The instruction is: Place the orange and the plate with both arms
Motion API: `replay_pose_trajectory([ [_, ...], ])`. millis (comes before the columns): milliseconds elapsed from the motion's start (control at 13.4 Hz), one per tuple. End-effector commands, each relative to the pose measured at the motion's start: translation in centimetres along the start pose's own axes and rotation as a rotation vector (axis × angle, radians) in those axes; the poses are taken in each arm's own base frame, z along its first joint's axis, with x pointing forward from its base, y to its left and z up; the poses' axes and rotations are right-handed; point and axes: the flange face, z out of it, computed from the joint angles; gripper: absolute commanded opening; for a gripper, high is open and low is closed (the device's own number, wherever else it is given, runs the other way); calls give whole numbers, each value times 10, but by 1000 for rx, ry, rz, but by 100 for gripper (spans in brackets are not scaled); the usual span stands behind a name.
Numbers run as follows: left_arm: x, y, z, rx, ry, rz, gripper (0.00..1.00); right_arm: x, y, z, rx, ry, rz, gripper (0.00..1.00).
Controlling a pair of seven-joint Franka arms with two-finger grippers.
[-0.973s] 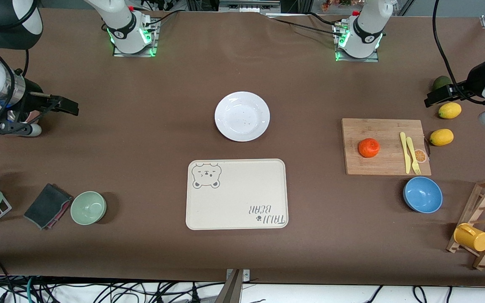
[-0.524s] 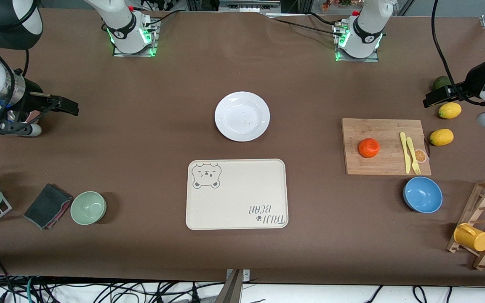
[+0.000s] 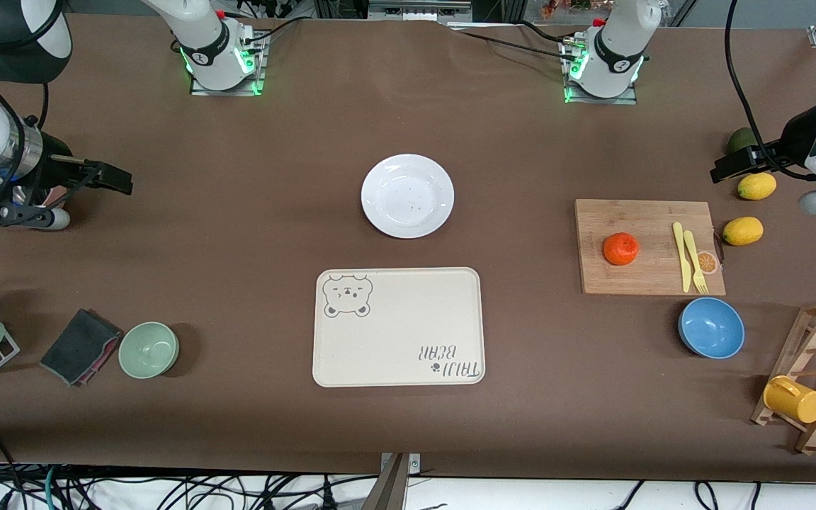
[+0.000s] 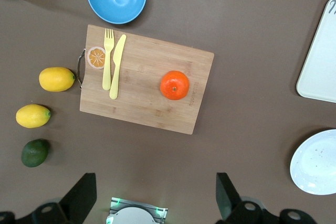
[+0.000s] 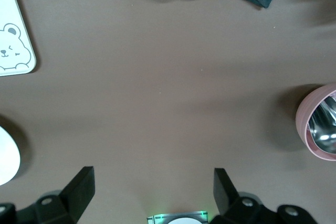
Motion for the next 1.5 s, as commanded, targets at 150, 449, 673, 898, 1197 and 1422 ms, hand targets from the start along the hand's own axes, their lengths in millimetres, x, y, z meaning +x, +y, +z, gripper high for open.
replay_pose_trajectory([
  [150, 2, -4, -9, -31, 10, 1, 100, -4, 0, -6, 13, 10, 6, 100],
  [449, 4, -20, -11, -38, 14, 23, 100, -4, 0, -6, 13, 10, 6, 100],
  [673, 4, -19, -12, -38, 15, 20, 100, -4, 0, -6, 13, 10, 4, 100],
  [898, 4, -20, -12, -39, 17, 17, 100, -4, 0, -6, 13, 10, 4, 100],
  [1197, 3, -18, -12, -38, 17, 17, 100, -4, 0, -6, 13, 10, 4, 100],
  [1422, 3, -17, -11, -37, 11, 22, 100, -4, 0, -5, 13, 8, 3, 100],
])
